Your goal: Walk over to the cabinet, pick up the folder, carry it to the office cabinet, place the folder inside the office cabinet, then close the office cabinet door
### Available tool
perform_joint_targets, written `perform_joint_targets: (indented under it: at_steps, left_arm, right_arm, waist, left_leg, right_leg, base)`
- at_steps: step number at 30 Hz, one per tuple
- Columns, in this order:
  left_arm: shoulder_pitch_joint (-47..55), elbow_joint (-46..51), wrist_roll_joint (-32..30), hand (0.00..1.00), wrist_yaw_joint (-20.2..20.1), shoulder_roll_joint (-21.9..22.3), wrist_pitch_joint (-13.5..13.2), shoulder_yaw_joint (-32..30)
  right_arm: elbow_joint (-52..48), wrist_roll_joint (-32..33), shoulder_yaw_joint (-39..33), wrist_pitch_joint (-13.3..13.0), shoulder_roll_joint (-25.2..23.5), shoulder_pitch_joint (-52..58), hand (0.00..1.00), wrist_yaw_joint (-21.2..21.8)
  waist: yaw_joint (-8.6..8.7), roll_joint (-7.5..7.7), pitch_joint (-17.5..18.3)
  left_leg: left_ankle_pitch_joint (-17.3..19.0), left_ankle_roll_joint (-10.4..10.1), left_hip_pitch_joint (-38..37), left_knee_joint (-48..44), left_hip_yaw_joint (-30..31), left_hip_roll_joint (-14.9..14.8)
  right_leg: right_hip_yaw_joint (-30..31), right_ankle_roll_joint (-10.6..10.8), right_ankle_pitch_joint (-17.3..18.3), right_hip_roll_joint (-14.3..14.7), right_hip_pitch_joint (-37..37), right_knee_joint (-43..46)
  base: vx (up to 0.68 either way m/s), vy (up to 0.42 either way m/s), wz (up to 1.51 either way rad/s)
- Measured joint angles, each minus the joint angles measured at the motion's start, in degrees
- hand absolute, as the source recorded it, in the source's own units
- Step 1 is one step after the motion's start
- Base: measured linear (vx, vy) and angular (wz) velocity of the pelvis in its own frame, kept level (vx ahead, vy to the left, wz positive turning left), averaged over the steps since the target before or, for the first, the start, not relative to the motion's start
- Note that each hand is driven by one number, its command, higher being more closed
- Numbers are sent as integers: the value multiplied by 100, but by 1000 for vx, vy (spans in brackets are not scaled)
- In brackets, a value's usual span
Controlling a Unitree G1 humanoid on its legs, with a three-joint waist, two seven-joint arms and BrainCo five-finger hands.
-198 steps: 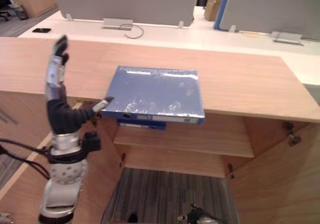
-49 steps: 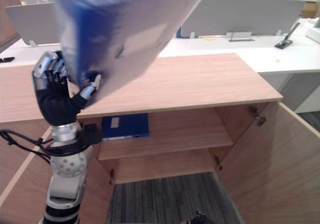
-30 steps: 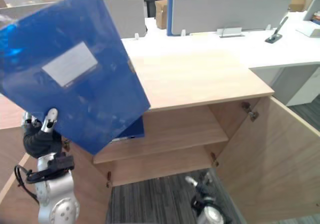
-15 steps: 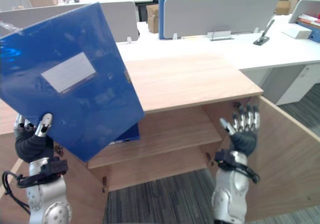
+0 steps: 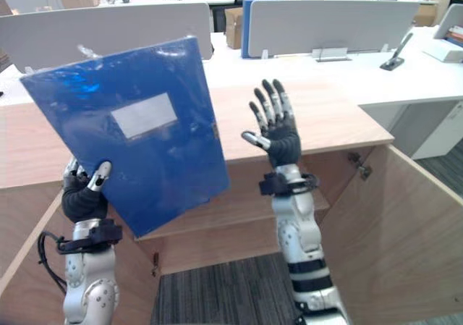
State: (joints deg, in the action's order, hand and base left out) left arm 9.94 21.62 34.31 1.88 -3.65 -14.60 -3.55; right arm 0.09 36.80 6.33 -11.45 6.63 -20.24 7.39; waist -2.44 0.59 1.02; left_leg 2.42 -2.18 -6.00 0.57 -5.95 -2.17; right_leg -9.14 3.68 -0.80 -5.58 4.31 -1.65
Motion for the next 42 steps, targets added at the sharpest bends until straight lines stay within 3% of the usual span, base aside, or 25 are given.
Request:
perform_joint_targets:
  at_steps: [8, 14, 18, 19, 25, 27, 30, 31, 40, 42]
  left_arm:
    - [-17, 1, 8, 100, -140, 1, -12, 303]
    - [-33, 1, 50, 100, -211, -30, -52, 405]
    - [-32, 1, 48, 100, -205, -191, -124, 369]
    - [-32, 1, 47, 100, -203, -217, -155, 367]
    - [-32, 1, 40, 100, -144, -512, -461, 346]
    - [-33, 2, 12, 100, -122, -643, -561, 310]
    - [-35, 1, -50, 100, -121, -1027, -394, 328]
    - [-36, 0, -56, 0, -121, -1029, -378, 341]
    - [-370, 1, 18, 0, -161, -1288, -361, 509]
    - [-504, 34, 136, 0, -295, -1341, -387, 733]
  right_arm:
    - [811, -212, 392, 58, 230, -878, 0, -66]
    - [1269, -230, 858, 121, 251, -1293, 0, 138]
    - [1344, -187, 1250, 164, 589, -1410, 0, 362]
    - [1341, -186, 1343, 170, 693, -1443, 100, 401]
    - [1310, 852, 2600, 406, 1940, -1705, 100, 901]
    - [1298, 1092, 3240, 729, 2526, -1711, 100, 1161]
    - [1125, 1425, 3729, 1073, 2986, -1713, 100, 1347]
    - [1052, 1527, 3788, 1133, 3089, -1712, 100, 1347]
    - [860, 2033, 3819, 1257, 3391, -1583, 100, 1371]
    - [673, 1882, 3144, 1287, 3383, -1203, 100, 1510]
  waist:
    - [-34, -2, -108]
    - [-73, 23, -124]
    - [-87, 37, -132]
    - [-87, 37, -132]
    - [-87, 48, -120]
    - [-102, 66, -104]
    - [-97, 84, -89]
    - [-81, 88, -53]
    - [-79, 87, 105]
    - [-87, 95, 151]
  left_leg:
    - [-23, 7, 16, -4, 199, 4]
    - [-23, 9, 1, -4, 218, 9]
    - [-28, 15, -6, -4, 218, 17]
    - [-28, 15, -7, -4, 217, 17]
    - [-31, 4, -4, -4, 213, 2]
    - [-29, -3, 1, -10, 213, -2]
    - [-10, -28, 42, -71, 207, -2]
    - [0, -35, 84, -108, 205, -2]
    - [44, -58, 178, -287, 140, -41]
    - [49, -59, 224, -317, 61, -58]
  right_leg:
    - [-168, 2, 1, -10, 86, -6]
    - [-168, 2, 1, -24, 104, 7]
    - [-167, 1, 1, -31, 110, 9]
    - [-167, 2, 1, -31, 111, 9]
    - [-162, -1, 0, -11, 111, 1]
    - [-158, -3, -1, -2, 111, 0]
    - [-145, -5, -2, 8, 99, 0]
    - [-140, -8, -4, 7, 76, 0]
    - [-54, -35, -18, 48, 25, 8]
    - [15, -67, -41, 62, -61, 23]
  base:
    - [-7, 8, 13]
    - [1, 7, 1]
    - [0, 0, 0]
    - [0, 0, 0]
    - [0, 0, 0]
    - [0, 0, 0]
    - [0, 0, 0]
    - [0, 0, 0]
    - [-39, 8, -5]
    - [-43, 21, -13]
